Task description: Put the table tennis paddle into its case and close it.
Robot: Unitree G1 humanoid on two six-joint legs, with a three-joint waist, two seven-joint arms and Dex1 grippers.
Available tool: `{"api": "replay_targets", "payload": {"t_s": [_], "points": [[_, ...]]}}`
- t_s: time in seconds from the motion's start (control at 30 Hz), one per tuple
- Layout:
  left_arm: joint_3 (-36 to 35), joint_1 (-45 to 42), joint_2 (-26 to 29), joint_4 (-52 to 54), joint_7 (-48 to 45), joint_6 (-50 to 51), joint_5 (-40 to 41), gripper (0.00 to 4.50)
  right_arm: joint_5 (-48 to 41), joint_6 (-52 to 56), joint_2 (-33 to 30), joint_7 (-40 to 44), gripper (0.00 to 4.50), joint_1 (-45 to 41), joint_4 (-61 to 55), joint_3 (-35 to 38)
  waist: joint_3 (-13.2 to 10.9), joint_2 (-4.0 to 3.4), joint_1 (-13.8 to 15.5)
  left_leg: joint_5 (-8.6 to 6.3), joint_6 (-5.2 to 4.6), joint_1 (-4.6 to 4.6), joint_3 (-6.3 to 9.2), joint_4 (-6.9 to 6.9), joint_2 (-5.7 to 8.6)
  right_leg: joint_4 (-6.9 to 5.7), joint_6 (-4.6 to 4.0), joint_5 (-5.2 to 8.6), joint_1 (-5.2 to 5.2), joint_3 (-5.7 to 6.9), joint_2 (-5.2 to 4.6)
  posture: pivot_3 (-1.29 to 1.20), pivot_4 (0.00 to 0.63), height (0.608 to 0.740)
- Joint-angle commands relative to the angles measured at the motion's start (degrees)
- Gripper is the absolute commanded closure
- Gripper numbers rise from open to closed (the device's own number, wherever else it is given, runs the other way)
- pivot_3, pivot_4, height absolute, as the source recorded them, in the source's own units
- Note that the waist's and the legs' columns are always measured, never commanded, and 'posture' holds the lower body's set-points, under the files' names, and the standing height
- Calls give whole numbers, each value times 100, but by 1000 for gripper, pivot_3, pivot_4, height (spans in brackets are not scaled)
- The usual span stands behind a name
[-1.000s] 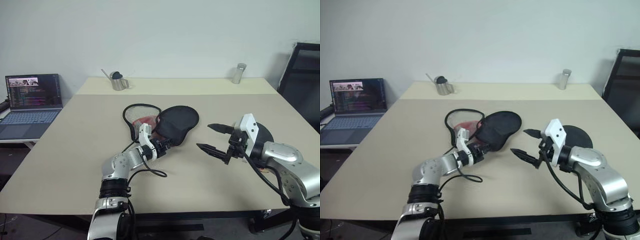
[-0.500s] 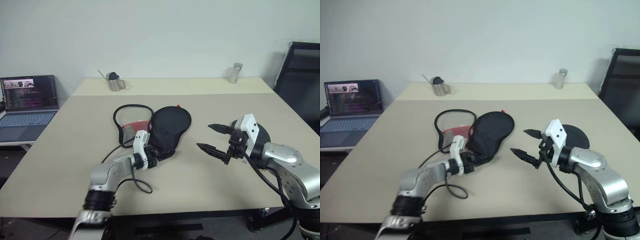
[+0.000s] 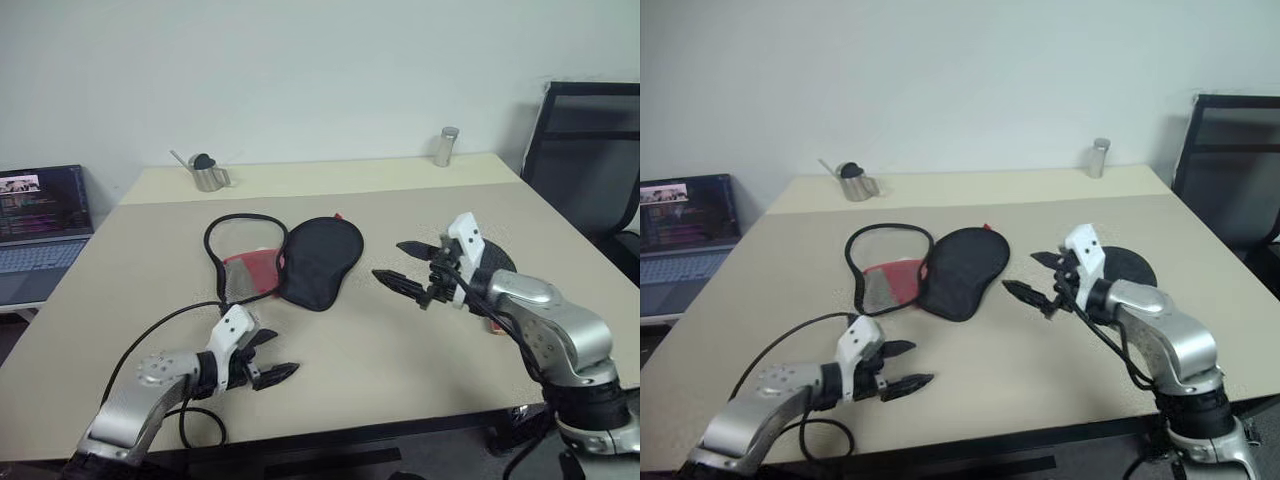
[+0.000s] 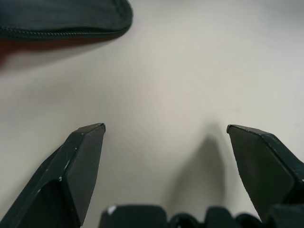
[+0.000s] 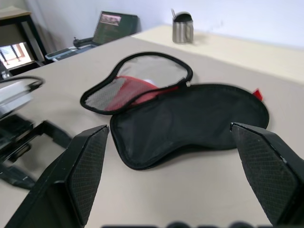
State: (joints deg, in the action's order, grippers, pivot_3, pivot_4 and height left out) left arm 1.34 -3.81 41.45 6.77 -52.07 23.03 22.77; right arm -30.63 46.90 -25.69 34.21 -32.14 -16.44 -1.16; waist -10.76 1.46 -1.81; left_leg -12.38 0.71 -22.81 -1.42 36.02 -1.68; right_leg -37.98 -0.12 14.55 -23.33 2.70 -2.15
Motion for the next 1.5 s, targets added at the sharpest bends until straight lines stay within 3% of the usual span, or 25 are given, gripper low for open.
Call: {"api": "replay_targets", "payload": {"t_s": [0.03, 0.3, 0.6, 0.93, 1.23, 1.5], "points": [[-536, 71, -130, -269, -287, -227, 421, 37, -255, 461, 525, -450, 0, -365, 159, 67, 0, 0, 1, -1, 1, 0, -6, -4, -4, -2, -2, 1, -6, -6, 5, 0, 150, 740], [-1517, -901, -116, -674, -384, 91, 1250, 37, 331, 538, 1361, -1093, 0, -641, 877, -459, -2, 9, 67, 0, 1, -18, -10, 5, -2, -6, 3, -6, -23, -11, 10, 0, 150, 740], [-1899, -1923, 82, -927, -123, 486, 1380, 37, 1272, -279, 2156, -1849, 0, -1149, 2787, -551, -8, 20, 22, -1, 1, -18, -36, 4, 2, 1, 23, -18, -28, -42, 10, 0, 150, 740], [-1845, -1897, 261, -940, -169, 399, 1125, 37, 1609, -1065, 2707, -1860, 0, -1756, 4625, -354, -13, 30, 4, -1, 1, -22, -42, 0, -3, -2, 20, -19, -41, -49, 13, 0, 150, 740], [-1855, -1799, 234, -795, -112, 434, 1113, 37, 1691, -1256, 3051, -1540, 0, -1941, 4985, -457, -12, 31, -6, -1, 1, -21, -43, -1, -7, -5, 18, -20, -43, -51, 13, 0, 150, 740], [-1754, -1770, 251, -693, -178, 411, 1038, 0, 1770, -1284, 3123, -1623, 2796, -1998, 5069, -286, -13, 31, -1, -1, 2, -23, -44, 0, -4, -3, 17, -21, -43, -51, 8, 0, 150, 740]]}}
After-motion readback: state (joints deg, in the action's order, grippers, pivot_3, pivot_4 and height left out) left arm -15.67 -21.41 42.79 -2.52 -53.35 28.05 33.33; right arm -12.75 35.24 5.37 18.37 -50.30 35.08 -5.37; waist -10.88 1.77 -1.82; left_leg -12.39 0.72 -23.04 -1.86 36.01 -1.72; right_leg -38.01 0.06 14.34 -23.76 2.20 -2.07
